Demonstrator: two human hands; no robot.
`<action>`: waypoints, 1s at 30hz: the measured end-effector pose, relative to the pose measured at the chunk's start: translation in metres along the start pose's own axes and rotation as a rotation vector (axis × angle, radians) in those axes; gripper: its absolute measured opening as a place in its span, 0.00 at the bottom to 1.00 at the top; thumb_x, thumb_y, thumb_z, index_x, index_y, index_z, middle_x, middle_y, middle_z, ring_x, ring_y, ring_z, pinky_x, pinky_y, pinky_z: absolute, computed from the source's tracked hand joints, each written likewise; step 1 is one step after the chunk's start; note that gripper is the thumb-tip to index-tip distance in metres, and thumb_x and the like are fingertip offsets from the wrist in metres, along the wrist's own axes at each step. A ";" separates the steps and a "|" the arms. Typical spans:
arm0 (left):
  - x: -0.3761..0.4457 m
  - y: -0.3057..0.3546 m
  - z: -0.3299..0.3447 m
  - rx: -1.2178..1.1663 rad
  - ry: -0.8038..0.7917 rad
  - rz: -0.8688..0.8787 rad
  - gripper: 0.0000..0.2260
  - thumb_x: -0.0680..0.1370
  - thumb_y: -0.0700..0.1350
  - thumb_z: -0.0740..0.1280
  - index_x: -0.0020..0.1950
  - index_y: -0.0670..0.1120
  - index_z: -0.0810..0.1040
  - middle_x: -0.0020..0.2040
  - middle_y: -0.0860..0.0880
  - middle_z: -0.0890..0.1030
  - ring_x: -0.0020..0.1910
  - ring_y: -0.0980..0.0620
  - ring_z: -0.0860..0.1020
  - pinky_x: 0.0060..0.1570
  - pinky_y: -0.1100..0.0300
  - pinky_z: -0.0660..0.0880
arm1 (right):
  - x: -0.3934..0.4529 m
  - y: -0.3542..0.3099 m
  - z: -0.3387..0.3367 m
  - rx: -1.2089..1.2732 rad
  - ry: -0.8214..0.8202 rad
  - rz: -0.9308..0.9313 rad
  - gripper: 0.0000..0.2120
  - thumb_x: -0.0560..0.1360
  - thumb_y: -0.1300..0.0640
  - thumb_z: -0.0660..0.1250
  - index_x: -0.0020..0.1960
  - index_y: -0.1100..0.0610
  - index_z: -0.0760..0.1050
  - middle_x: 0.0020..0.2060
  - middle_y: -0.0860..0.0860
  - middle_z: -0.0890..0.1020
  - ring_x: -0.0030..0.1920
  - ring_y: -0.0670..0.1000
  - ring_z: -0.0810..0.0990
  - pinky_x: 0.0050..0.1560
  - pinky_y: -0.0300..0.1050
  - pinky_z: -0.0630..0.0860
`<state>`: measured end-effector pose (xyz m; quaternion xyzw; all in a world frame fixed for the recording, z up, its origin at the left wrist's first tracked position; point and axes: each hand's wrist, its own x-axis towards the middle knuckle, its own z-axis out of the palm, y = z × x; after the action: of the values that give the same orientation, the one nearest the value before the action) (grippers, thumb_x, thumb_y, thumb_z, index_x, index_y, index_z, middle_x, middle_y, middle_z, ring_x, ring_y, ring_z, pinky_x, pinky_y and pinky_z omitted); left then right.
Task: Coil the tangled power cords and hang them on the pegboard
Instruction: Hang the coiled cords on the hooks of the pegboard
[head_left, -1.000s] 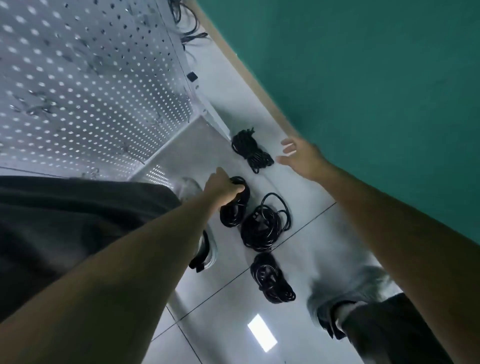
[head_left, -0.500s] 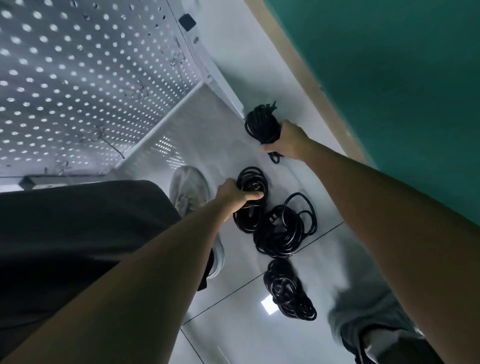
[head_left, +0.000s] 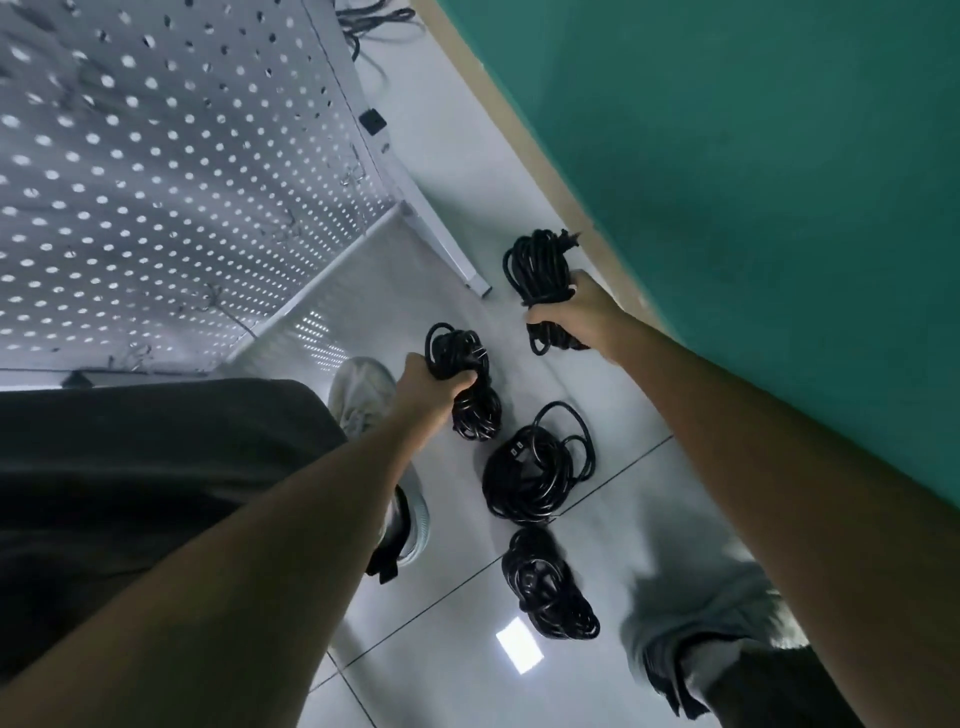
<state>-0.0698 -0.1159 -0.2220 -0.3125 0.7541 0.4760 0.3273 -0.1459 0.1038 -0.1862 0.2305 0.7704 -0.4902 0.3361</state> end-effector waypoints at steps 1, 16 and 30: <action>-0.005 0.008 -0.004 -0.009 0.004 0.022 0.26 0.72 0.52 0.79 0.59 0.43 0.68 0.52 0.43 0.79 0.53 0.42 0.81 0.54 0.43 0.82 | -0.010 -0.004 -0.005 0.016 0.001 -0.009 0.24 0.71 0.57 0.78 0.63 0.54 0.72 0.50 0.53 0.82 0.41 0.50 0.81 0.32 0.39 0.77; -0.213 0.140 -0.114 -0.179 -0.096 0.521 0.11 0.84 0.52 0.65 0.61 0.46 0.75 0.52 0.45 0.83 0.51 0.47 0.83 0.52 0.52 0.81 | -0.245 -0.108 -0.026 0.207 0.160 -0.353 0.25 0.69 0.57 0.82 0.62 0.53 0.74 0.50 0.47 0.83 0.47 0.47 0.82 0.42 0.37 0.78; -0.381 0.148 -0.232 -0.311 -0.011 0.836 0.15 0.85 0.53 0.64 0.69 0.48 0.70 0.57 0.47 0.84 0.59 0.51 0.83 0.66 0.41 0.77 | -0.411 -0.194 0.002 0.247 0.058 -0.689 0.31 0.78 0.46 0.71 0.75 0.50 0.61 0.61 0.38 0.76 0.59 0.34 0.74 0.54 0.33 0.70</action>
<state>-0.0062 -0.2166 0.2327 -0.0236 0.7333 0.6769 0.0598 -0.0038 0.0118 0.2351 0.0101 0.7470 -0.6573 0.0990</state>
